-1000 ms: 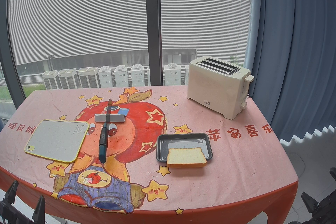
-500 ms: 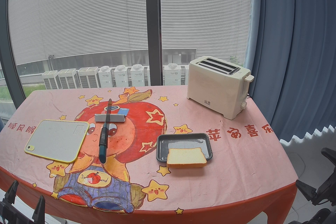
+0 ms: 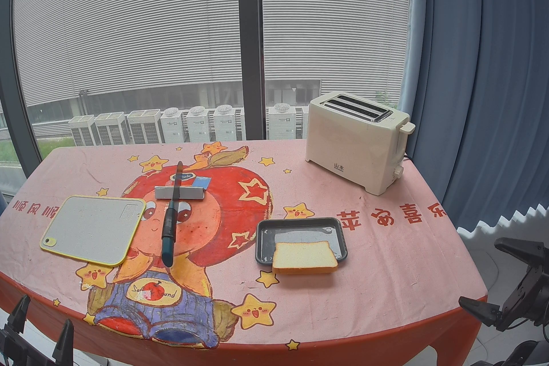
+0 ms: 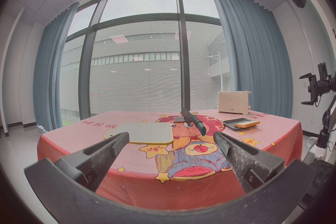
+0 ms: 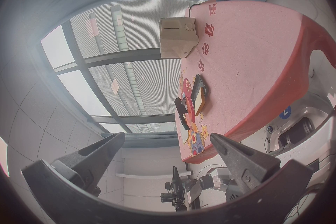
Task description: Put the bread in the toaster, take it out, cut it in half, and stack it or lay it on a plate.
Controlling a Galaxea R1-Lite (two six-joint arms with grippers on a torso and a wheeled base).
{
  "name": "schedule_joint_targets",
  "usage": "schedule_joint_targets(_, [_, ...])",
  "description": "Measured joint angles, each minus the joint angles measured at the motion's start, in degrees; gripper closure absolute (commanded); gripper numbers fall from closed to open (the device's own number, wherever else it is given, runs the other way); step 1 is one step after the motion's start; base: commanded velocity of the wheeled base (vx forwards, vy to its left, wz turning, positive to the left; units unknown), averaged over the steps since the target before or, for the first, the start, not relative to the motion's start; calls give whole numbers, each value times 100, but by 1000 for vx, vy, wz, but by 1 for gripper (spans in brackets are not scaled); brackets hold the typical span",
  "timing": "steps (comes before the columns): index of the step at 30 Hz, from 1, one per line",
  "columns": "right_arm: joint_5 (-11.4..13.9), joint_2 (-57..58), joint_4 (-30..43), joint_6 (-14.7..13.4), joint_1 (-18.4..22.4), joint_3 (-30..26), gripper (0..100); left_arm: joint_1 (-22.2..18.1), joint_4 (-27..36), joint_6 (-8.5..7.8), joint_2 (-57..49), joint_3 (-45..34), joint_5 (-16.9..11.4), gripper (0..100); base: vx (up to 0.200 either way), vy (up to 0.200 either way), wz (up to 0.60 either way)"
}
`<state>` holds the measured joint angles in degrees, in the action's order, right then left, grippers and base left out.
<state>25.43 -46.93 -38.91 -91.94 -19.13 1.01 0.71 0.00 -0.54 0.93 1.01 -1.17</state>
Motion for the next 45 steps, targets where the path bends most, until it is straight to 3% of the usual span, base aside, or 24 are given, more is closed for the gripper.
schedule_joint_targets(26, [-56,-2520,-2393,41,-903,0,0,0,0,0,0,0,0,0,0,0,0])
schedule_joint_targets(35, [-414,-3396,-3304,30,-1359,0,0,0,0,0,0,0,2,0,0,0,0])
schedule_joint_targets(45, [-463,-4105,-3714,6,-1613,166,0,0,0,0,0,0,-2,0,0,0,0])
